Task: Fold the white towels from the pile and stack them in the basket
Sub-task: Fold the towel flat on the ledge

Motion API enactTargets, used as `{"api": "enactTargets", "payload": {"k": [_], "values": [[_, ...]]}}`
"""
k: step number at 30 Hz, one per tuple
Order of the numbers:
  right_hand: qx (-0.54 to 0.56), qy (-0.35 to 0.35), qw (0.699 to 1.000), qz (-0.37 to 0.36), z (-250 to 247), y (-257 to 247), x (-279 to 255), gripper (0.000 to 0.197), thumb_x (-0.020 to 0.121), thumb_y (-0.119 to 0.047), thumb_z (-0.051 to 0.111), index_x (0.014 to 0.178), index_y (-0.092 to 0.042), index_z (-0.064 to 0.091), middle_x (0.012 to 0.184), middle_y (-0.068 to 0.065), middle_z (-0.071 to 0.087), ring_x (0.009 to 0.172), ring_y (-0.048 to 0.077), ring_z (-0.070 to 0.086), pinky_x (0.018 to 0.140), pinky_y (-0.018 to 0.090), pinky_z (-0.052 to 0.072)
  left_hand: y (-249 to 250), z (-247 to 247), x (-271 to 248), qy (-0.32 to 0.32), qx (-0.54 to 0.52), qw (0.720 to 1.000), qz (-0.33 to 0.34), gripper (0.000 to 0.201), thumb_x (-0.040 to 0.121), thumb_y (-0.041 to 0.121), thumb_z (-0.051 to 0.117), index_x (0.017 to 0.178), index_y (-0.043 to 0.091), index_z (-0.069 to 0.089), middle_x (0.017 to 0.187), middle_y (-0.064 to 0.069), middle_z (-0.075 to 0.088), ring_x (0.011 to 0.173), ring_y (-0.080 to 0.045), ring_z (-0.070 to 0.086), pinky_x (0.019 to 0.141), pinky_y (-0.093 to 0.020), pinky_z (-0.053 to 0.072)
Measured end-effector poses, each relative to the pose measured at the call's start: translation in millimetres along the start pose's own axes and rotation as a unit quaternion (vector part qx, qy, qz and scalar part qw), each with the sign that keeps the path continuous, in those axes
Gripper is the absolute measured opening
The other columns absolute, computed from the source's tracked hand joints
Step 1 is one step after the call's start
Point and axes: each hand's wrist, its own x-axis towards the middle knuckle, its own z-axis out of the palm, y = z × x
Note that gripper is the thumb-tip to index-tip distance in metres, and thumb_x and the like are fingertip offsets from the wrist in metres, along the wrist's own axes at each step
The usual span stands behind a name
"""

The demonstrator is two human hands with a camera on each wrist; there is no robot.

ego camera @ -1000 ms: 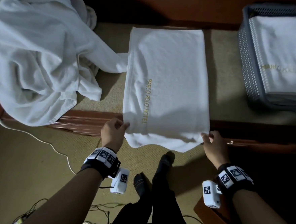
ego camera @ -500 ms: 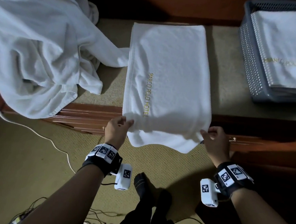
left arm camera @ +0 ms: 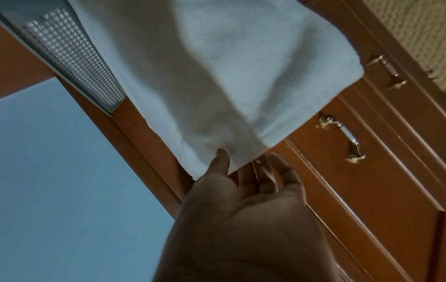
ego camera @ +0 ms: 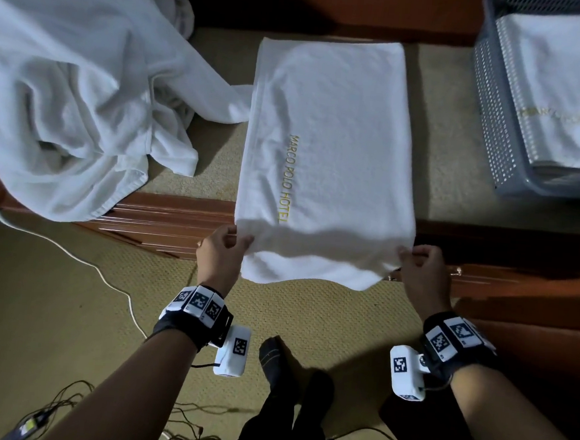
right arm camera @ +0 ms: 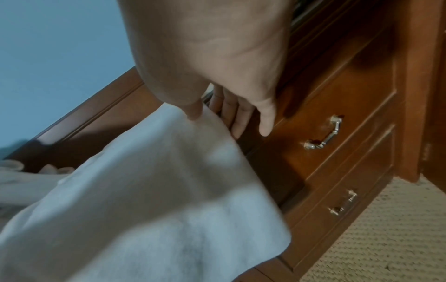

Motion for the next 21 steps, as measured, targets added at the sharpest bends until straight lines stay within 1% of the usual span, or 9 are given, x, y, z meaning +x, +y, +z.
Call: {"api": "enactTargets", "payload": {"k": [3, 5, 8, 10, 14, 16, 17, 19, 21], "values": [[-0.029, -0.021, 0.999, -0.012, 5, -6, -1, 0.039, 0.088, -0.040, 0.081, 0.105, -0.017, 0.055, 0.090, -0.005, 0.063, 0.079, 0.013, 0.062, 0.060, 0.024, 0.043, 5, 2, -4, 0.032, -0.013, 0.999, 0.005, 0.033, 0.086, 0.035, 0.083, 0.109, 0.014, 0.070, 0.094, 0.003, 0.071, 0.083, -0.012, 0.064, 0.064, -0.018, 0.043], [-0.060, -0.051, 0.997, -0.018, 6, -6, 3, 0.032, 0.089, -0.039, 0.079, 0.098, -0.013, 0.061, 0.084, -0.003, 0.064, 0.079, 0.020, 0.064, 0.061, 0.025, 0.043, 12, 3, -3, 0.045, -0.031, 0.998, -0.018, 0.040, 0.083, 0.039, 0.085, 0.108, 0.014, 0.066, 0.096, 0.003, 0.067, 0.083, -0.012, 0.061, 0.065, -0.020, 0.041], [-0.033, -0.055, 0.998, -0.014, 0, -1, 15, 0.023, 0.094, -0.033, 0.073, 0.097, -0.012, 0.066, 0.090, 0.007, 0.070, 0.086, 0.032, 0.069, 0.074, 0.043, 0.059, 20, 4, 6, 0.022, 0.024, 0.999, -0.025, 0.035, 0.086, 0.044, 0.081, 0.100, 0.014, 0.069, 0.095, -0.001, 0.070, 0.088, -0.021, 0.061, 0.073, -0.029, 0.040], [0.012, -0.047, 0.999, -0.004, -4, 1, 15, 0.015, 0.096, -0.029, 0.070, 0.100, -0.016, 0.064, 0.096, 0.008, 0.071, 0.092, 0.034, 0.070, 0.081, 0.051, 0.060, 18, 2, 13, 0.007, 0.040, 0.999, -0.005, 0.034, 0.086, 0.044, 0.081, 0.095, 0.012, 0.073, 0.090, -0.002, 0.072, 0.087, -0.023, 0.064, 0.072, -0.029, 0.040], [-0.026, -0.018, 0.999, 0.021, -3, -3, 10, 0.021, 0.096, -0.026, 0.072, 0.105, -0.014, 0.058, 0.102, 0.010, 0.068, 0.094, 0.031, 0.065, 0.076, 0.035, 0.046, 17, 3, 11, -0.001, 0.066, 0.998, 0.003, 0.036, 0.086, 0.040, 0.081, 0.094, 0.008, 0.066, 0.087, -0.003, 0.067, 0.091, -0.030, 0.064, 0.071, -0.032, 0.039], [-0.040, 0.020, 0.999, 0.023, -5, -10, 2, 0.033, 0.093, -0.024, 0.075, 0.115, -0.013, 0.052, 0.113, 0.013, 0.065, 0.103, 0.032, 0.063, 0.082, 0.034, 0.044, 20, 1, 7, 0.021, 0.072, 0.997, 0.005, 0.042, 0.082, 0.034, 0.083, 0.100, 0.007, 0.056, 0.097, -0.006, 0.060, 0.098, -0.033, 0.057, 0.077, -0.037, 0.041], [-0.059, 0.042, 0.997, -0.003, -6, -13, -4, 0.038, 0.092, -0.020, 0.074, 0.121, -0.010, 0.051, 0.121, 0.017, 0.061, 0.111, 0.035, 0.061, 0.087, 0.035, 0.045, 22, -1, 5, 0.050, 0.094, 0.994, 0.040, 0.047, 0.079, 0.032, 0.084, 0.105, 0.008, 0.053, 0.104, -0.008, 0.057, 0.103, -0.033, 0.054, 0.083, -0.040, 0.042], [-0.117, 0.070, 0.981, -0.141, 0, -23, -25, 0.046, 0.090, -0.011, 0.072, 0.130, -0.003, 0.050, 0.134, 0.022, 0.052, 0.123, 0.038, 0.052, 0.099, 0.035, 0.040, 31, 1, -4, 0.085, 0.162, 0.970, 0.158, 0.054, 0.081, 0.032, 0.081, 0.122, 0.010, 0.052, 0.123, -0.013, 0.054, 0.117, -0.033, 0.049, 0.095, -0.043, 0.040], [-0.157, 0.019, 0.937, -0.311, 23, -35, -46, 0.058, 0.091, -0.007, 0.069, 0.142, -0.001, 0.044, 0.148, 0.022, 0.043, 0.140, 0.038, 0.040, 0.116, 0.040, 0.033, 45, 16, -14, 0.016, 0.212, 0.939, 0.271, 0.059, 0.095, 0.029, 0.068, 0.147, 0.016, 0.044, 0.155, -0.011, 0.040, 0.144, -0.027, 0.035, 0.115, -0.044, 0.030]]}}
